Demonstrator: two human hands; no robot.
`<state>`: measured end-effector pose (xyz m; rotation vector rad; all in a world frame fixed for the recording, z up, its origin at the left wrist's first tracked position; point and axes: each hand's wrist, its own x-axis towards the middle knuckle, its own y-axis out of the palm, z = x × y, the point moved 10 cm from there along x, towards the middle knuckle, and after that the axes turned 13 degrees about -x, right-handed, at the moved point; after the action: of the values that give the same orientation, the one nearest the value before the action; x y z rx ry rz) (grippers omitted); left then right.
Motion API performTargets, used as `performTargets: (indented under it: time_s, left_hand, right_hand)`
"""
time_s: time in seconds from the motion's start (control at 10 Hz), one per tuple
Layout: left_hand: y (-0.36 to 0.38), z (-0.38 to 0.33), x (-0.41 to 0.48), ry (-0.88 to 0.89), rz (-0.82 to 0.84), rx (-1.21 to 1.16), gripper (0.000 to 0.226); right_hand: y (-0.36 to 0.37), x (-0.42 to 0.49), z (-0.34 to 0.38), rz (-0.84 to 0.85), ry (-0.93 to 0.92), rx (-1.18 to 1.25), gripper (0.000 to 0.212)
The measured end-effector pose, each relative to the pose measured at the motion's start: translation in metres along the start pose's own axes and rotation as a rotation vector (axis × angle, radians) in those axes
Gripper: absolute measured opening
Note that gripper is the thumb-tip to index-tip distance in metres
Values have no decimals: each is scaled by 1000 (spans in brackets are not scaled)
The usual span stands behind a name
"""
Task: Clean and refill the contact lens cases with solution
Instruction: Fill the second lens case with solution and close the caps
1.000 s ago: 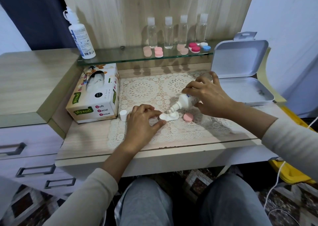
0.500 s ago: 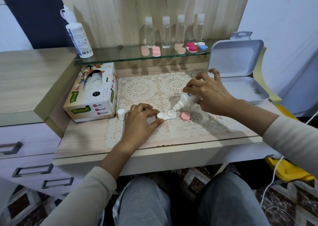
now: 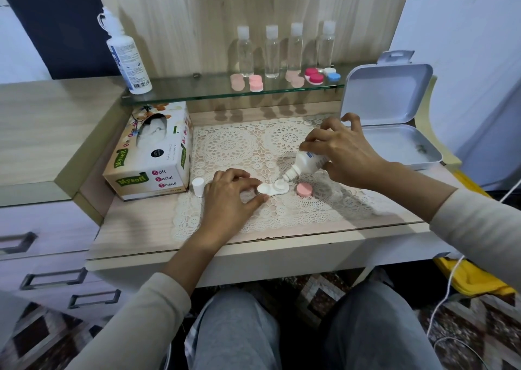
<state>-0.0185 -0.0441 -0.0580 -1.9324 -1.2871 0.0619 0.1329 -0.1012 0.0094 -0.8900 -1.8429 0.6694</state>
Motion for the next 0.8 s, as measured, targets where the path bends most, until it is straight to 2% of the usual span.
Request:
performTargets:
  time_s: [0.3,0.5,0.7,0.8]
  left_hand:
    - [0,0,0,-5,4,5,29]
    - [0,-1,0,-7,6,10,29]
    - [-1,0,0,-11,-2,0,29]
    - [-2,-2,0,-3,-13,-3,32]
  right_hand:
    - [0,2,-1,39,22,5,57]
    - [11,-4,-4,177,50,20,54]
    - [26,-19,-16,369,189,130,59]
    - [27,-22,-25,362,298,262,58]
